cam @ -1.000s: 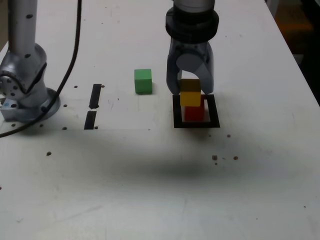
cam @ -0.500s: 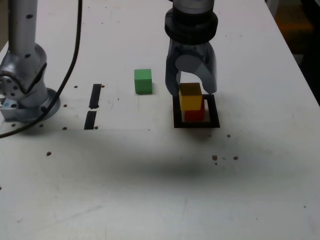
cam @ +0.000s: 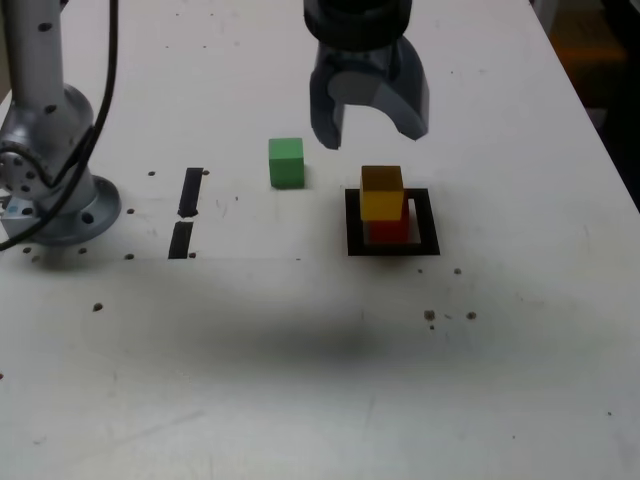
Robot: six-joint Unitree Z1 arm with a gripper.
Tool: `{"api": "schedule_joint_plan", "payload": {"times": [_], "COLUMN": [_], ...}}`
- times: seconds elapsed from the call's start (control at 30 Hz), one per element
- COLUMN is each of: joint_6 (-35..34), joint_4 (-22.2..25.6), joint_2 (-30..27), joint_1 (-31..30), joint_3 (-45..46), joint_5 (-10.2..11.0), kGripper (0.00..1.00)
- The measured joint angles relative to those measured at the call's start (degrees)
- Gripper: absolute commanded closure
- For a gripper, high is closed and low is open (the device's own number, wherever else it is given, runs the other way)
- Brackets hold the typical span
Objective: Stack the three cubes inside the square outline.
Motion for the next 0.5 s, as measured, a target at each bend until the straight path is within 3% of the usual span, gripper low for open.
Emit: {"api": "schedule_joint_plan", "payload": {"times": [0.2,0.5], "joint_6": [-0.8,-0.8], "joint_4": [3.9,3.1], "joint_2": [-3.1,-4.1], "joint_1": [2.6,6.4], "joint_3": [4.5,10.4], "joint_5": [1.9,2.0], "kGripper": [0.22,0.22]}}
